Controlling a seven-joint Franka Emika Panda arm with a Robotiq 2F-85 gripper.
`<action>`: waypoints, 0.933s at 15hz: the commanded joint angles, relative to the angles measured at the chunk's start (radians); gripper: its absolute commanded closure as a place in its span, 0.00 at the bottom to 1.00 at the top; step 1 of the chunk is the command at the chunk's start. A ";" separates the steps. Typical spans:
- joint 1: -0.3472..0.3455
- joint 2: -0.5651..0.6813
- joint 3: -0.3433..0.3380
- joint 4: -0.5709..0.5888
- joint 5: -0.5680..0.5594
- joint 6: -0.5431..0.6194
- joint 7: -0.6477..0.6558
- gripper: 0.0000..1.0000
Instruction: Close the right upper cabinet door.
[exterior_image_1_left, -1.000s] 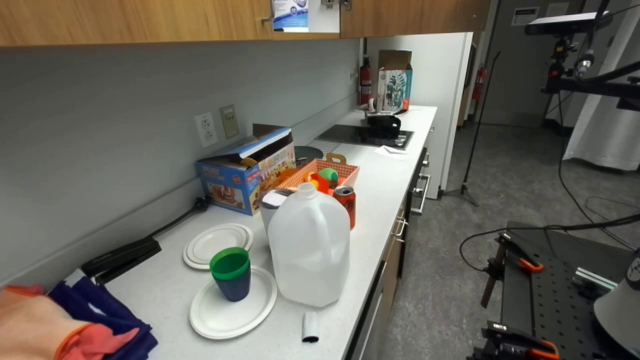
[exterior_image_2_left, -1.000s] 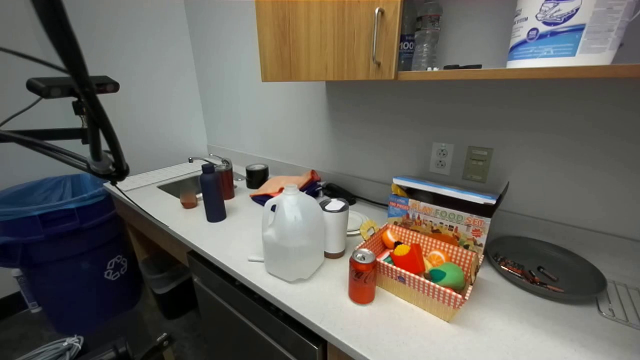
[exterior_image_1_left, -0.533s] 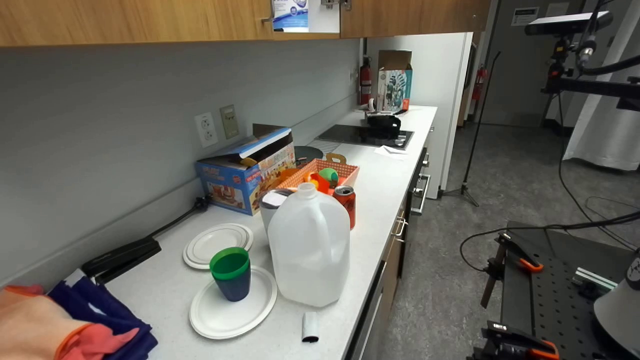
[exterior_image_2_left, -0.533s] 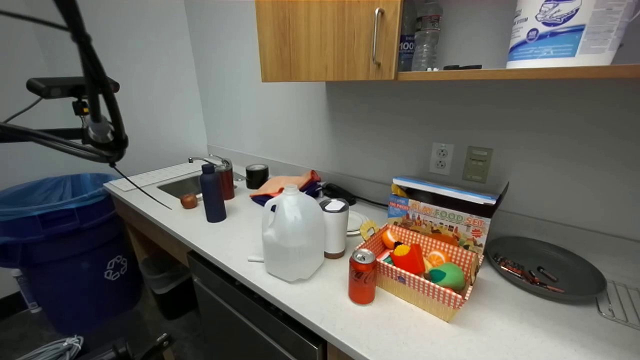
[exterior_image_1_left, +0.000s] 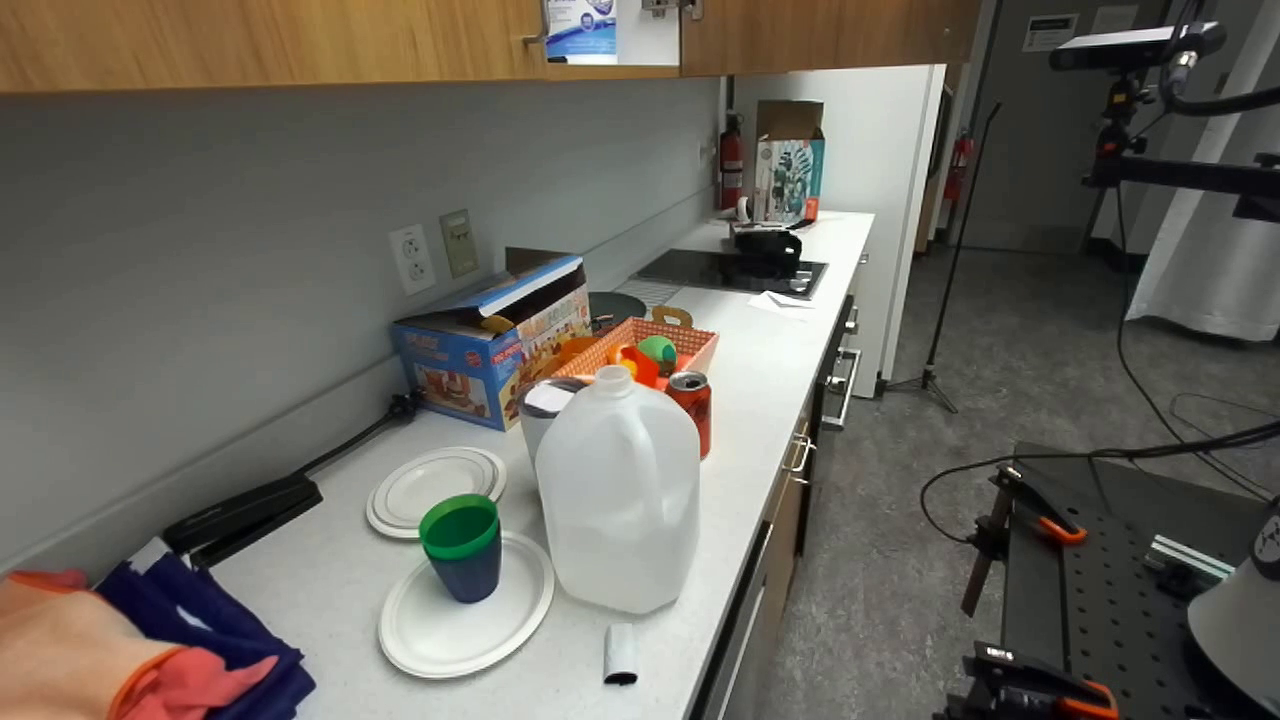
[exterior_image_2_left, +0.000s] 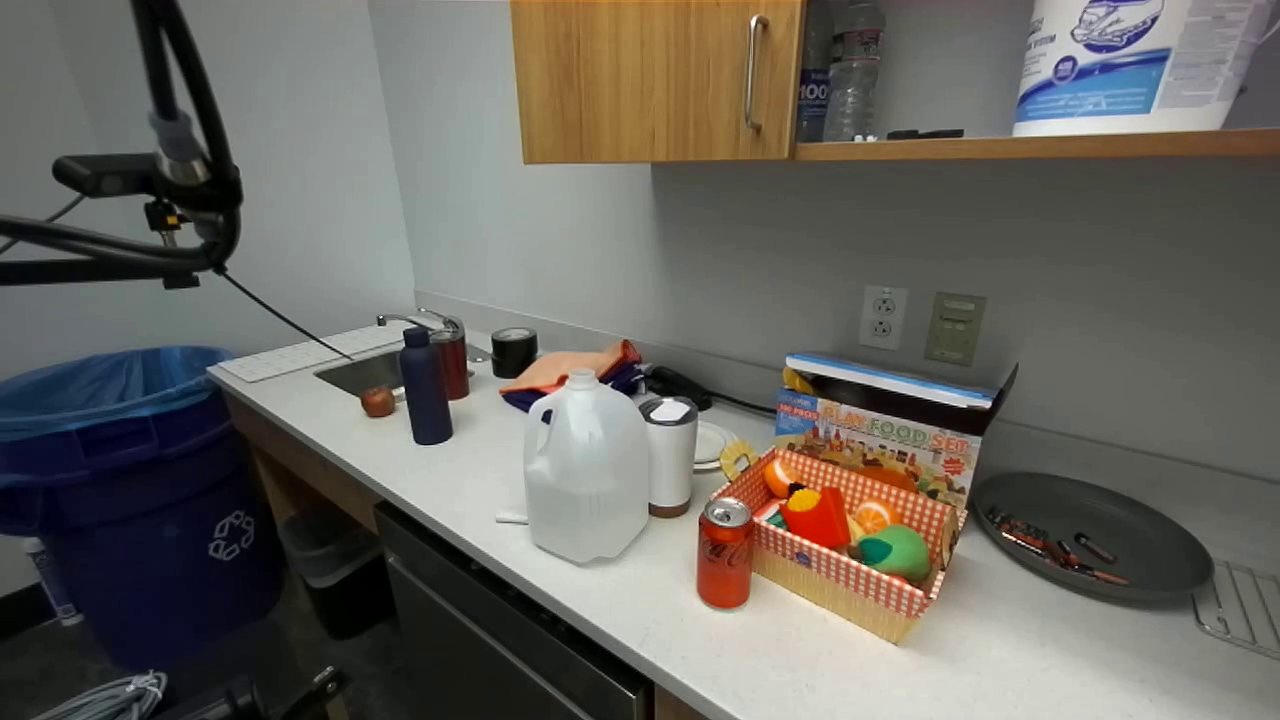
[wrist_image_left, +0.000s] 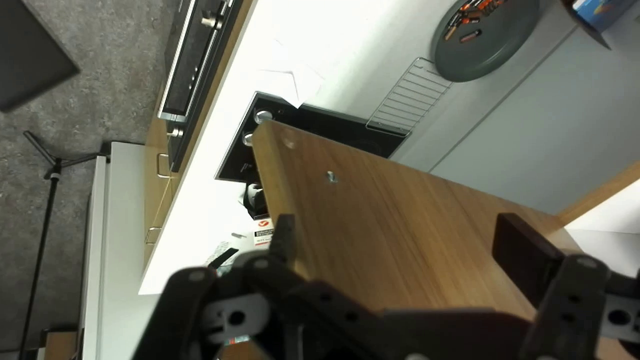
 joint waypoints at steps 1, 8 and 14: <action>0.012 -0.002 0.002 0.023 0.013 -0.054 -0.046 0.00; 0.051 0.003 -0.028 0.090 0.093 -0.240 -0.147 0.00; 0.000 0.057 0.010 0.129 -0.094 -0.297 -0.112 0.00</action>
